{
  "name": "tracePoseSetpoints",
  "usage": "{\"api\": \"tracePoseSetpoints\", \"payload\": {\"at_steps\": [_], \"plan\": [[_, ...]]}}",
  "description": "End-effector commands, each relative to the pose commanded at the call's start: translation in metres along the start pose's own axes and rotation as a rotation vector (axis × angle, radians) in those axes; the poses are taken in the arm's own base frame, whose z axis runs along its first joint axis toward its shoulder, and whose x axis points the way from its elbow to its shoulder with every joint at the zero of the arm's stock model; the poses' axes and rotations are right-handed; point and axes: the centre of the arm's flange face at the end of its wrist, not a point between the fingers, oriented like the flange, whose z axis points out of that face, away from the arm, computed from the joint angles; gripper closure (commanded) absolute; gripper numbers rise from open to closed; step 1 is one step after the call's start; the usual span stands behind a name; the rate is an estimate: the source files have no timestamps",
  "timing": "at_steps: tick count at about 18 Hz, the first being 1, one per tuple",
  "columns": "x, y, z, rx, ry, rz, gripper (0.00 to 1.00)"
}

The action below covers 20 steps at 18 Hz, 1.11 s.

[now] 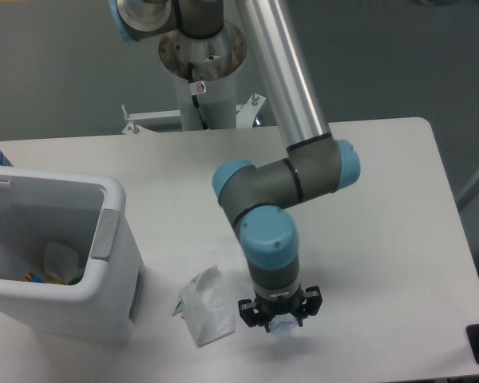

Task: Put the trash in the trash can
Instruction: 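Close the gripper on the bottle's body, then lift the bottle and carry it toward the white trash bin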

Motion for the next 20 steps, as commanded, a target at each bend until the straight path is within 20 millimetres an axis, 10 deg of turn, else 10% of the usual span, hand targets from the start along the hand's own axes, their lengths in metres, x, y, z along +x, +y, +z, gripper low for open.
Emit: {"api": "tracePoseSetpoints", "payload": {"at_steps": [7, 20], "plan": [[-0.011, -0.014, -0.079, 0.155, 0.157, -0.036, 0.51], [0.039, -0.019, -0.211, 0.367, 0.331, 0.042, 0.52]]}}
